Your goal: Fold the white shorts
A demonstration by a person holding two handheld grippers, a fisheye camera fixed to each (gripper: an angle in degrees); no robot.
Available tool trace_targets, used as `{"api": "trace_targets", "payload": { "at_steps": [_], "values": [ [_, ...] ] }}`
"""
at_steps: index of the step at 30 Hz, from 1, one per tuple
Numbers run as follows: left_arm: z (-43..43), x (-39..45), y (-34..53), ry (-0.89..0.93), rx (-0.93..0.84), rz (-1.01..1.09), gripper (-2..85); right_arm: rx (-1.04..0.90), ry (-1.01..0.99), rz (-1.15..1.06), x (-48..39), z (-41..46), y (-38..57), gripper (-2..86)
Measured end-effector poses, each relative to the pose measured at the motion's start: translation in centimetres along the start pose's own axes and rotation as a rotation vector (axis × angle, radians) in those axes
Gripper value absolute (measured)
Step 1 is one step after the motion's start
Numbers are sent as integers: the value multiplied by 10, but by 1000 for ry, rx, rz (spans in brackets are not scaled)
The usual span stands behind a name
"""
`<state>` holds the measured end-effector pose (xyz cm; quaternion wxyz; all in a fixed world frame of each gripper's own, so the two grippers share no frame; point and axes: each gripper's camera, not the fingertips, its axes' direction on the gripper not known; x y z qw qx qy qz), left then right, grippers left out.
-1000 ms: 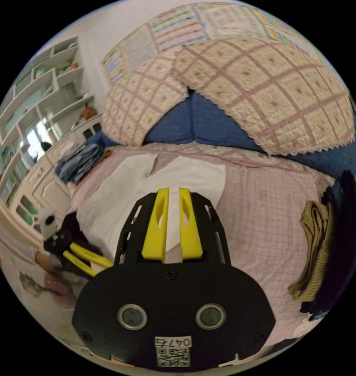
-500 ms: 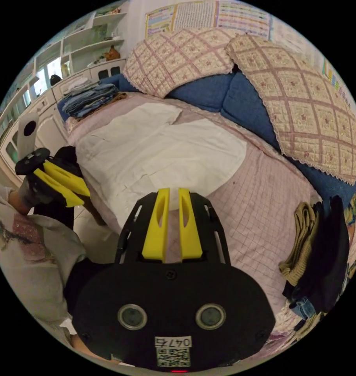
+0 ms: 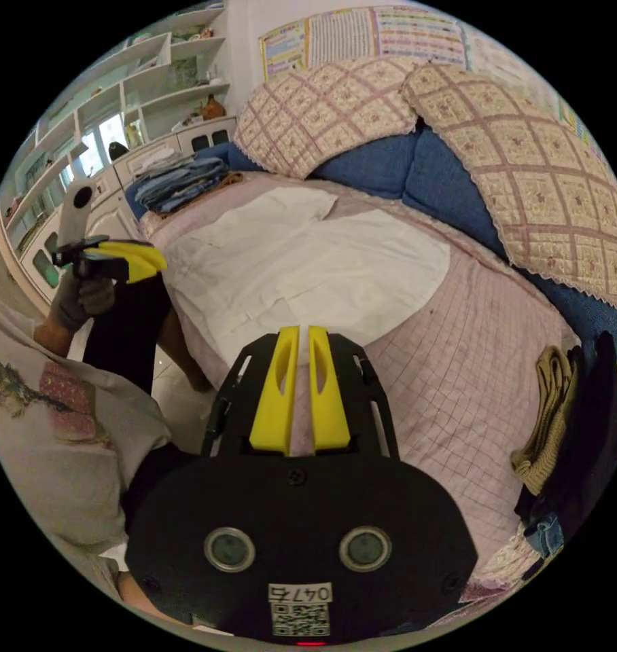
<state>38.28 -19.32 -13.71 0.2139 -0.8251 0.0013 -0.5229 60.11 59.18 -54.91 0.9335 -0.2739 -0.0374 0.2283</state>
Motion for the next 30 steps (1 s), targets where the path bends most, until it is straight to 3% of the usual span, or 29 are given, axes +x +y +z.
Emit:
{"api": "trace_targets", "payload": {
  "at_steps": [2,9,14,22,25,30],
  "values": [
    [-1,-14,12,-9,-1,-8,48,-120,33,2,-11,15,1,4],
    [-3,-54,49,-26,-5,-52,46,-33,37,-40,-75,-23,-1,0],
    [-31,-90,72,-47,51,-77,46,-191,14,-25,-104,-8,1,-2],
    [-139,-197,129,-187,241,-322,64,158,52,-109,-211,-104,-8,23],
    [-162,-245,134,-236,248,-396,71,225,-17,-233,-276,-101,-19,42],
    [-160,-319,120,-164,208,-467,77,287,-47,-336,-370,-77,-37,46]
  ]
}}
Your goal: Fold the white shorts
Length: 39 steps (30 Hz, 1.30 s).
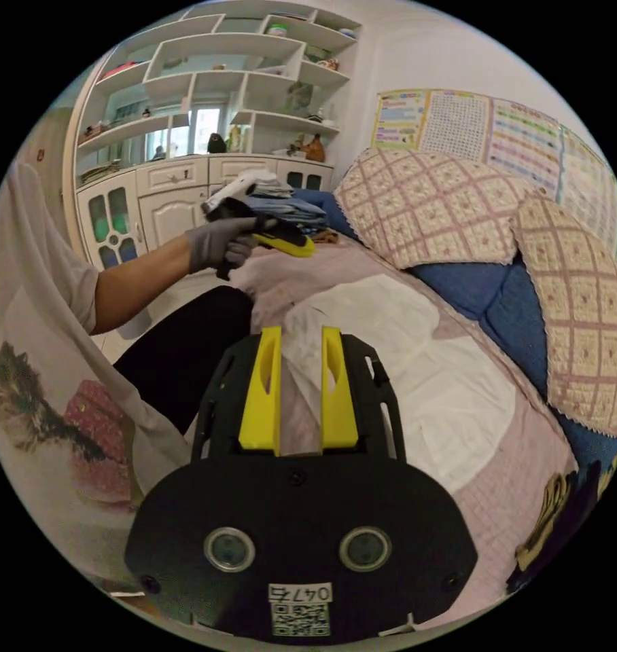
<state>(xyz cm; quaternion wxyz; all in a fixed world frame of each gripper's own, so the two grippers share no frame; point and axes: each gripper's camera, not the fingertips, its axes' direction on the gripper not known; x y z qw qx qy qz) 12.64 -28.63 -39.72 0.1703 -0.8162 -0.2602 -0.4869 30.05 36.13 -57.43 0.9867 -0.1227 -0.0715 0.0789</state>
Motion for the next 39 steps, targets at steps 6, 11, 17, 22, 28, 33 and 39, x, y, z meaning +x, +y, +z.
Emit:
{"api": "trace_targets", "payload": {
  "at_steps": [6,11,17,22,28,33,39],
  "values": [
    [34,-45,-48,22,-41,-48,86,-165,31,-125,-64,58,-35,44],
    [59,-82,-84,5,-47,-132,99,-286,171,-179,-88,85,-28,40],
    [75,-103,-126,32,-38,-191,103,-267,232,-172,-89,61,-20,5],
    [87,-101,-164,-31,-78,-208,108,-122,71,-17,-49,9,-7,-11],
    [95,-77,-200,-68,-123,-217,88,16,-51,166,8,-47,22,-12],
    [82,-41,-223,-18,-78,-183,-4,85,-145,274,53,-81,54,-13],
    [41,63,-257,-35,116,-82,-10,175,-143,393,104,-124,101,-13]
  ]
}}
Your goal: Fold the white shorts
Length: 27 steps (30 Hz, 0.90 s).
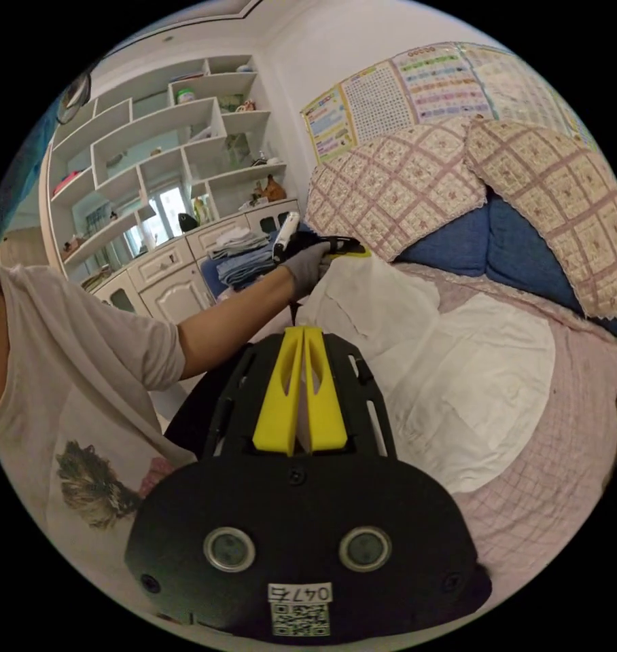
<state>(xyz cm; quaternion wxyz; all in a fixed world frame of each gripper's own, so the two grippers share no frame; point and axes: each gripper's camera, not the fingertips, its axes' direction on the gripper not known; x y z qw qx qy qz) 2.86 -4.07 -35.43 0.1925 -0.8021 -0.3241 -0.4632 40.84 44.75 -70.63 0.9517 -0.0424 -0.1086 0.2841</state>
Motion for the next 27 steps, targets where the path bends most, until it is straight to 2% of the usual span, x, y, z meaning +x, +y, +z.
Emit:
{"api": "trace_targets", "payload": {
  "at_steps": [3,6,11,17,22,27],
  "values": [
    [3,95,-24,-48,24,168,-10,74,40,86,36,-36,17,-13],
    [36,201,-46,-81,-40,355,-10,119,88,218,78,-69,42,-13],
    [152,353,-46,-153,-261,601,-10,153,143,460,152,-104,96,-13],
    [264,434,-8,-236,-454,731,-10,157,173,647,224,-123,150,-13],
    [279,463,-1,-273,-476,765,-8,133,174,649,255,-124,161,-13],
    [262,481,-17,-174,-476,776,12,125,150,680,276,-116,166,-13]
  ]
}}
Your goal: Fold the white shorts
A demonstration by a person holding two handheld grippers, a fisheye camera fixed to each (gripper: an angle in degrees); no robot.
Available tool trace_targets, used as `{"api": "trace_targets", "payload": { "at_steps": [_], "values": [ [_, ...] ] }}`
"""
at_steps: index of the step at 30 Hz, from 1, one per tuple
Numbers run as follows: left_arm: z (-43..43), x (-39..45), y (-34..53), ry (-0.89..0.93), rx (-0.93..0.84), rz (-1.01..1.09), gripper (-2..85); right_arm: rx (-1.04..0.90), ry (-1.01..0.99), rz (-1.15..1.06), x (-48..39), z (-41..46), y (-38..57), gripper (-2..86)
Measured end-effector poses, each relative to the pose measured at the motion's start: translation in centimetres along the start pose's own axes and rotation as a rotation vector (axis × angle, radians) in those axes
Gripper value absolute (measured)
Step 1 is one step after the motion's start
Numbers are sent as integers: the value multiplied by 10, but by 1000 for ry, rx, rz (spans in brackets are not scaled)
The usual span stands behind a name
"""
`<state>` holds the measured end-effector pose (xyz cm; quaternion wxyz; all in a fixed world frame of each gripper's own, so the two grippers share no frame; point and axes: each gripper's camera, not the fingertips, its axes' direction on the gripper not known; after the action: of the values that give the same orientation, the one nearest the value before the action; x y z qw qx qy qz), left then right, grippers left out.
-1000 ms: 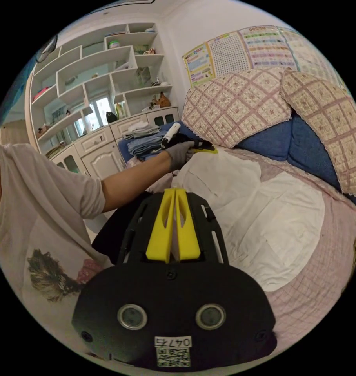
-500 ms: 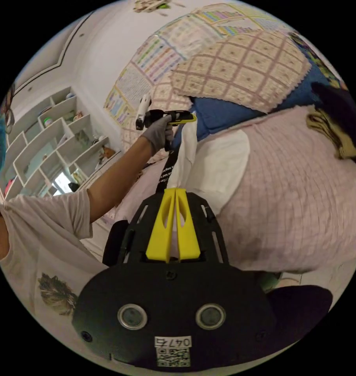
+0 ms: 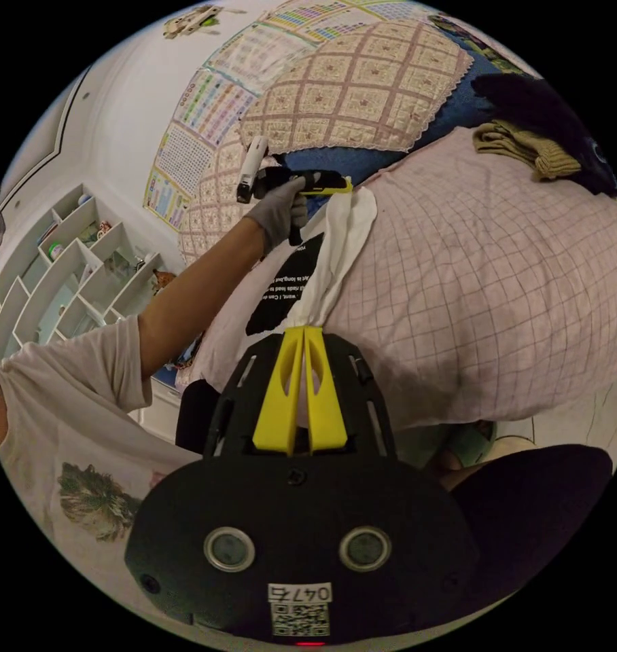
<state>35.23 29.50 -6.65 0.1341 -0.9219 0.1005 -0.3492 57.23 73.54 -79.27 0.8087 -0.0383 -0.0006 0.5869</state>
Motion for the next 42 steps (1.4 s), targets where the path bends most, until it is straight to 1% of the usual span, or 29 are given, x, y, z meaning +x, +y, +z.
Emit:
{"api": "trace_targets", "payload": {
  "at_steps": [4,7,9,11,12,14,15,17,19,21,22,23,25,26,28,29,31,34,36,38,39,40,41,42],
  "values": [
    [-24,-12,-4,143,-6,-9,69,-11,-1,17,10,11,-7,-12],
    [-70,-28,18,198,42,-29,93,-20,7,10,16,14,-13,-10],
    [-109,-42,49,237,90,-53,98,-21,64,-16,16,11,-18,-7],
    [-161,-59,112,293,158,-79,91,10,149,-69,10,4,-24,-1],
    [-172,-61,129,307,182,-75,87,37,198,-119,3,0,-31,3],
    [-201,-56,196,355,229,-32,70,49,215,-219,-9,0,-49,8],
    [-204,-51,210,371,227,-12,65,20,206,-295,-17,8,-65,8],
    [-198,-19,254,474,205,97,48,-60,165,-415,-29,29,-91,4],
    [-182,10,274,536,188,170,47,-211,72,-576,-44,69,-120,-8],
    [-159,29,283,519,170,194,45,-313,28,-665,-53,102,-134,-10],
    [-141,33,285,475,157,180,43,-367,31,-709,-58,124,-140,-11],
    [-124,32,285,437,136,148,37,-386,46,-722,-59,134,-143,-11],
    [-97,28,286,423,92,122,21,-434,134,-747,-57,170,-154,-11],
    [-81,22,289,446,62,78,5,-438,162,-744,-54,177,-156,-10],
    [-75,13,298,503,100,23,-4,-439,251,-717,-42,201,-168,-10],
    [-69,12,303,507,80,29,-6,-440,251,-706,-39,204,-171,-10],
    [-66,12,313,496,108,25,-8,-445,201,-641,-30,209,-182,-11],
    [-62,14,324,496,114,37,-8,-355,151,-654,-36,191,-185,-12],
    [-58,13,329,501,127,35,-6,-334,116,-666,-37,186,-186,-12],
    [-41,13,330,520,94,42,-2,-379,128,-674,-32,196,-188,-11],
    [-37,12,330,531,85,46,0,-427,186,-667,-24,205,-192,-11],
    [-36,10,330,550,81,54,8,-435,235,-639,-16,207,-199,-10],
    [-46,3,332,543,124,61,22,-407,240,-623,-12,202,-203,-10],
    [-55,-3,334,529,159,57,32,-308,204,-577,-3,183,-214,-7]
  ]
}}
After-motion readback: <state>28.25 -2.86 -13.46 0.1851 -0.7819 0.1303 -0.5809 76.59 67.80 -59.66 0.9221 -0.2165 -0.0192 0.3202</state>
